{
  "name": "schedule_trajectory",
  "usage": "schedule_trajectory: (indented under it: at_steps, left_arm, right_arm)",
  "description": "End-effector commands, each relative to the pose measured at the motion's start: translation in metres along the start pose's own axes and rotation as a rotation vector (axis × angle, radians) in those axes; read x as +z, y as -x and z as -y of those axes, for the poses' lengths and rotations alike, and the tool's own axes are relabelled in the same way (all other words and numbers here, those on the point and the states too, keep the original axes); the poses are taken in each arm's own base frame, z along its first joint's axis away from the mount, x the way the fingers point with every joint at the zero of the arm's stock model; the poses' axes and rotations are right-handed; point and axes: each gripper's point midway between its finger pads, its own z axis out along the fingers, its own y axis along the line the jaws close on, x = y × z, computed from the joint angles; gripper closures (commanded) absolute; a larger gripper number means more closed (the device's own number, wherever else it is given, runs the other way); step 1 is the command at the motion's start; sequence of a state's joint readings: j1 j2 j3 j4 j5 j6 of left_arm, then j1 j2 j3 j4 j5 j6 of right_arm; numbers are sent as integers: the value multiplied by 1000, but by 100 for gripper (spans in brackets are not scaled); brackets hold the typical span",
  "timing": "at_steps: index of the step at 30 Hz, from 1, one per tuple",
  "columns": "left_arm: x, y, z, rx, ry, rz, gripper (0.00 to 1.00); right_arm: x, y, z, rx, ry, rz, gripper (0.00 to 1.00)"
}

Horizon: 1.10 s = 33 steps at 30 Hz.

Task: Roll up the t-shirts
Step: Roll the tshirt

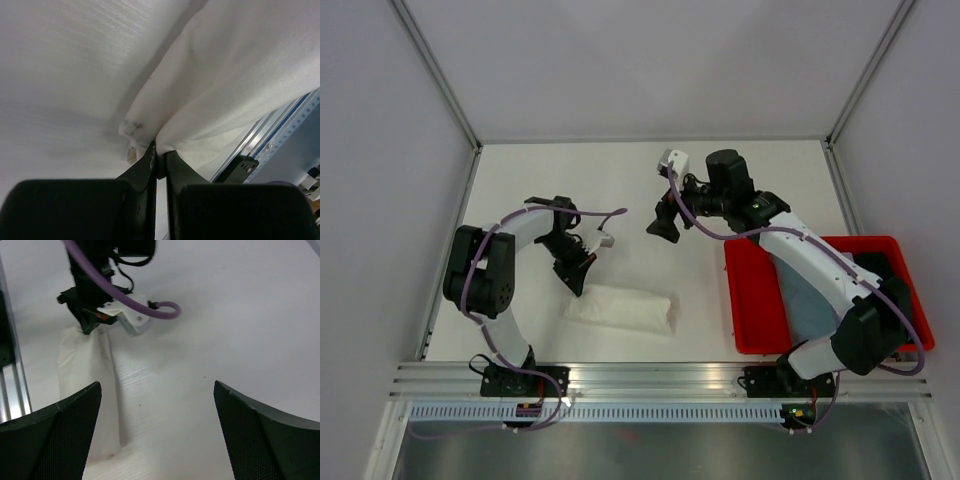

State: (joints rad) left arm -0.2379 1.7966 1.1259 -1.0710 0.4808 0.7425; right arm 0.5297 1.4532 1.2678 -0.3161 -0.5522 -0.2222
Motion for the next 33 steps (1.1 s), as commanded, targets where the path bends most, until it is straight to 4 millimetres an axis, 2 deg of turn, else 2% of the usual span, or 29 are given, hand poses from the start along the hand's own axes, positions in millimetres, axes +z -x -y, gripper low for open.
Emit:
schedule_trajectory:
  at_steps: [1, 2, 3, 4, 5, 6, 7, 8, 9, 10, 11, 12, 15, 18, 19, 20, 21, 22, 23, 25, 30, 33]
  left_arm:
    - [-5, 13, -6, -24, 28, 41, 93]
    - [-6, 14, -5, -24, 25, 47, 93]
    - [-6, 15, -6, -27, 26, 46, 93]
    - [-6, 14, -5, -30, 24, 39, 93]
    - [-7, 14, -6, -29, 27, 40, 93]
    - [-6, 14, -6, -33, 25, 37, 93]
    - [-5, 13, -6, -35, 21, 33, 92]
    - [-5, 14, -6, -41, 17, 31, 92]
    - [-5, 14, -7, -44, 17, 29, 92]
    - [-5, 14, -7, -51, 14, 23, 91]
    - [-6, 16, -8, -55, 11, 22, 91]
    - [-6, 16, -7, -56, 11, 20, 91]
    - [-8, 16, -7, -46, 15, 20, 90]
    - [-9, 12, -7, -36, 13, 0, 89]
    - [-8, 11, -6, -33, 9, -2, 89]
    - [-8, 10, -7, -30, 12, -8, 89]
    - [-8, 10, -7, -29, 12, -8, 89]
    - [-8, 11, -7, -26, 10, -8, 89]
    - [-9, 12, -7, -23, 6, -3, 89]
    - [-10, 13, -7, -20, 5, 0, 88]
    - [-10, 12, -6, -28, -16, -17, 87]
    - [-11, 11, -7, -15, -14, -23, 86]
  right_arm:
    - [13, -17, -45, -54, 183, -76, 2]
    - [18, -34, -41, -69, 83, -149, 2]
    - [20, -42, -44, -144, 42, -178, 2]
    - [17, -43, -55, -228, 22, -178, 2]
    - [24, -64, -62, -300, -13, -202, 2]
    - [33, -65, -105, -382, 72, -170, 2]
    - [40, -67, -121, -389, 104, -149, 2]
    - [50, -61, -140, -396, 134, -113, 2]
    - [57, -60, -140, -386, 94, -130, 2]
    - [69, -82, -143, -363, 96, -221, 2]
    - [78, -71, -155, -375, 103, -222, 2]
    - [90, -89, -155, -373, 95, -287, 2]
    - [104, -102, -166, -332, 105, -309, 2]
    - [113, -111, -163, -336, 92, -324, 2]
    - [117, -121, -162, -339, 93, -353, 2]
    - [121, -118, -161, -343, 90, -362, 2]
    - [127, -131, -157, -340, 82, -409, 2]
    - [125, -140, -157, -333, 85, -458, 2]
    - [129, -137, -158, -320, 98, -460, 2]
    - [134, -147, -159, -293, 123, -477, 2]
    - [130, -186, -160, -261, 150, -559, 2]
    - [124, -200, -157, -255, 141, -587, 2]
